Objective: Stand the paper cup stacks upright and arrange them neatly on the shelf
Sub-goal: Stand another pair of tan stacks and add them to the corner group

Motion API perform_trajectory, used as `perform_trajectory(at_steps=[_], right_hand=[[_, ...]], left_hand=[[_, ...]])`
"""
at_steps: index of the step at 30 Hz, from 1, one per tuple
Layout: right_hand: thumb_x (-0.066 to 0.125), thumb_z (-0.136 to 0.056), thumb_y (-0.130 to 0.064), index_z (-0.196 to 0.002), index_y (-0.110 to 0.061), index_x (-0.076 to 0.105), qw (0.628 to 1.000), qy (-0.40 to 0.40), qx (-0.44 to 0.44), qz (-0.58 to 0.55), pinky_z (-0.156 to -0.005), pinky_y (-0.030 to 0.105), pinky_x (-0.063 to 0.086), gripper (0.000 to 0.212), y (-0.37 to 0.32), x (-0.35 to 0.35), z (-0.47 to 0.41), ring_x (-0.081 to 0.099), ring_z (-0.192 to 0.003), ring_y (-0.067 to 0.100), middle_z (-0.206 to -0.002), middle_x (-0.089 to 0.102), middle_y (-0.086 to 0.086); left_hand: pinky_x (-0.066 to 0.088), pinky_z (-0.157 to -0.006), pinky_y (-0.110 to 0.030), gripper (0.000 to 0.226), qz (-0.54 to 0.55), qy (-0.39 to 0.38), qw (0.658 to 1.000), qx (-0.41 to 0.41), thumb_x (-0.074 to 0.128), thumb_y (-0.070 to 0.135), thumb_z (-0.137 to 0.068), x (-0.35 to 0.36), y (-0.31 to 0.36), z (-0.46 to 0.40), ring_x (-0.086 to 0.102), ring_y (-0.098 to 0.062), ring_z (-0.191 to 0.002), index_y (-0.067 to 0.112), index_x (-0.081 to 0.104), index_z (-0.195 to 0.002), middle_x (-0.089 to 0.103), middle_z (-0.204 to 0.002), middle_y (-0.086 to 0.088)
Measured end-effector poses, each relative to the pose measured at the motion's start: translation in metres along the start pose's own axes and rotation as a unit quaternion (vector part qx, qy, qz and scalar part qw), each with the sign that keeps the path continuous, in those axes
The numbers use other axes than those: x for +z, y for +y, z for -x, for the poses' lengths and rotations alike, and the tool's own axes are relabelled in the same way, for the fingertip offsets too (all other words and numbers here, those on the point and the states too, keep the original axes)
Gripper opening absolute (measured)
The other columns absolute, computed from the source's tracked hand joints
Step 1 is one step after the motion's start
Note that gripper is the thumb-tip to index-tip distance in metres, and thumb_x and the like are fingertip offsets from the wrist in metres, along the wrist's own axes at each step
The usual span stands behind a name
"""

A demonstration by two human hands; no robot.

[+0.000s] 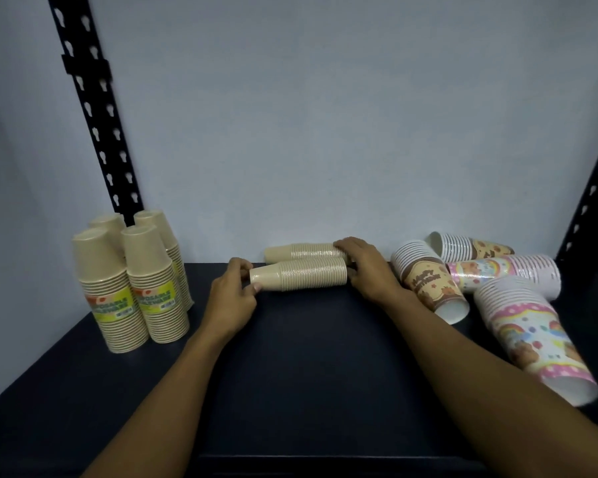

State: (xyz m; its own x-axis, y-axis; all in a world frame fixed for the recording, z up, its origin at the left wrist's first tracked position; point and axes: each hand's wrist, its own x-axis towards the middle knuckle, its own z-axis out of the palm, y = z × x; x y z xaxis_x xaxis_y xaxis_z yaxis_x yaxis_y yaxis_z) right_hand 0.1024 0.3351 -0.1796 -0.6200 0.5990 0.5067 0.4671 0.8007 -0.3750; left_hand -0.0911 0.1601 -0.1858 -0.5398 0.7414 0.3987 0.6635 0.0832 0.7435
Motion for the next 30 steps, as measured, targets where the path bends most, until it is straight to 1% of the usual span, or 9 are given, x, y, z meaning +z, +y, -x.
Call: perform_trajectory(at_steps=[7, 9, 12, 17, 20, 22, 25, 27, 30], right_hand=[[0.061, -0.088, -0.015, -0.138, -0.009, 0.042, 0.992, 0.013, 0.072, 0.107, -0.096, 0.041, 0.043, 0.054, -0.01, -0.004, 0.016, 0.038, -0.121, 0.03, -0.135, 0.038, 0.014], [0.063, -0.087, -0.021, -0.131, -0.007, 0.046, 0.986, 0.023, 0.074, 0.145, -0.092, 0.043, 0.045, 0.049, -0.016, -0.006, 0.023, 0.038, -0.118, 0.031, -0.131, 0.04, 0.014], [0.066, -0.086, -0.022, -0.127, -0.006, 0.049, 0.99, 0.026, 0.081, 0.114, -0.094, 0.042, 0.044, 0.047, -0.026, -0.009, 0.035, 0.042, -0.116, 0.031, -0.129, 0.044, 0.015], [0.071, -0.082, -0.023, -0.114, -0.006, 0.059, 0.986, 0.083, 0.137, -0.044, -0.084, 0.034, 0.042, 0.038, -0.037, -0.017, 0.056, 0.054, -0.103, 0.029, -0.11, 0.059, 0.012], [0.068, -0.087, -0.023, -0.113, -0.008, 0.058, 0.939, 0.093, 0.205, -0.259, -0.076, 0.023, 0.044, 0.032, -0.053, -0.031, 0.07, 0.06, -0.092, 0.014, -0.099, 0.062, -0.001], [0.062, -0.092, -0.018, -0.121, -0.006, 0.055, 0.87, 0.049, 0.225, -0.437, -0.082, 0.022, 0.048, 0.032, -0.064, -0.036, 0.077, 0.063, -0.095, 0.012, -0.102, 0.064, 0.001], [0.052, -0.097, -0.006, -0.125, -0.007, 0.055, 0.756, 0.005, 0.218, -0.617, -0.094, 0.03, 0.05, 0.029, -0.074, -0.04, 0.085, 0.064, -0.109, 0.019, -0.116, 0.067, 0.009], [0.051, -0.096, -0.004, -0.123, -0.007, 0.058, 0.792, 0.01, 0.197, -0.579, -0.093, 0.027, 0.05, 0.027, -0.074, -0.042, 0.088, 0.065, -0.108, 0.014, -0.112, 0.069, 0.004], [0.062, -0.091, -0.008, -0.119, -0.017, 0.056, 0.914, 0.044, 0.145, -0.375, -0.09, 0.019, 0.049, 0.031, -0.069, -0.041, 0.092, 0.063, -0.097, -0.002, -0.106, 0.065, -0.011]], left_hand=[[0.051, -0.087, -0.032, 0.034, 0.092, 0.154, 0.981, 0.07, 0.061, 0.007, -0.088, -0.01, 0.025, 0.022, 0.06, -0.02, -0.105, 0.013, 0.055, -0.121, 0.061, -0.113, -0.003], [0.05, -0.088, -0.022, 0.035, 0.101, 0.193, 0.971, 0.103, 0.062, 0.01, -0.089, -0.015, 0.043, 0.027, 0.057, -0.014, -0.105, 0.012, 0.056, -0.123, 0.056, -0.119, -0.001], [0.042, -0.075, -0.002, 0.034, 0.107, 0.213, 0.964, 0.12, 0.062, 0.011, -0.09, -0.022, 0.073, 0.031, 0.054, -0.003, -0.093, 0.01, 0.058, -0.124, 0.05, -0.117, 0.003], [0.05, -0.085, -0.024, 0.036, 0.092, 0.182, 0.972, 0.118, 0.063, 0.019, -0.09, -0.025, 0.093, 0.031, 0.055, -0.011, -0.096, 0.012, 0.058, -0.126, 0.054, -0.121, -0.005], [0.052, -0.081, -0.025, 0.045, 0.112, 0.11, 0.983, 0.091, 0.066, 0.021, -0.088, -0.023, 0.09, 0.032, 0.058, -0.012, -0.098, 0.027, 0.048, -0.129, 0.057, -0.119, 0.0], [0.054, -0.076, -0.025, 0.057, 0.149, 0.034, 0.986, 0.061, 0.066, 0.015, -0.087, -0.021, 0.088, 0.031, 0.059, -0.009, -0.095, 0.038, 0.037, -0.131, 0.055, -0.122, 0.0], [0.053, -0.078, -0.03, 0.068, 0.161, 0.022, 0.986, 0.027, 0.066, 0.015, -0.088, -0.02, 0.089, 0.028, 0.058, -0.017, -0.103, 0.041, 0.028, -0.138, 0.049, -0.134, -0.005], [0.05, -0.082, -0.032, 0.074, 0.15, 0.033, 0.988, 0.011, 0.068, 0.02, -0.087, -0.019, 0.091, 0.027, 0.056, -0.022, -0.11, 0.036, 0.022, -0.143, 0.048, -0.136, -0.006], [0.048, -0.086, -0.034, 0.065, 0.111, 0.035, 0.993, 0.022, 0.067, 0.03, -0.087, -0.015, 0.087, 0.026, 0.054, -0.02, -0.11, 0.026, 0.03, -0.14, 0.052, -0.13, -0.002]])
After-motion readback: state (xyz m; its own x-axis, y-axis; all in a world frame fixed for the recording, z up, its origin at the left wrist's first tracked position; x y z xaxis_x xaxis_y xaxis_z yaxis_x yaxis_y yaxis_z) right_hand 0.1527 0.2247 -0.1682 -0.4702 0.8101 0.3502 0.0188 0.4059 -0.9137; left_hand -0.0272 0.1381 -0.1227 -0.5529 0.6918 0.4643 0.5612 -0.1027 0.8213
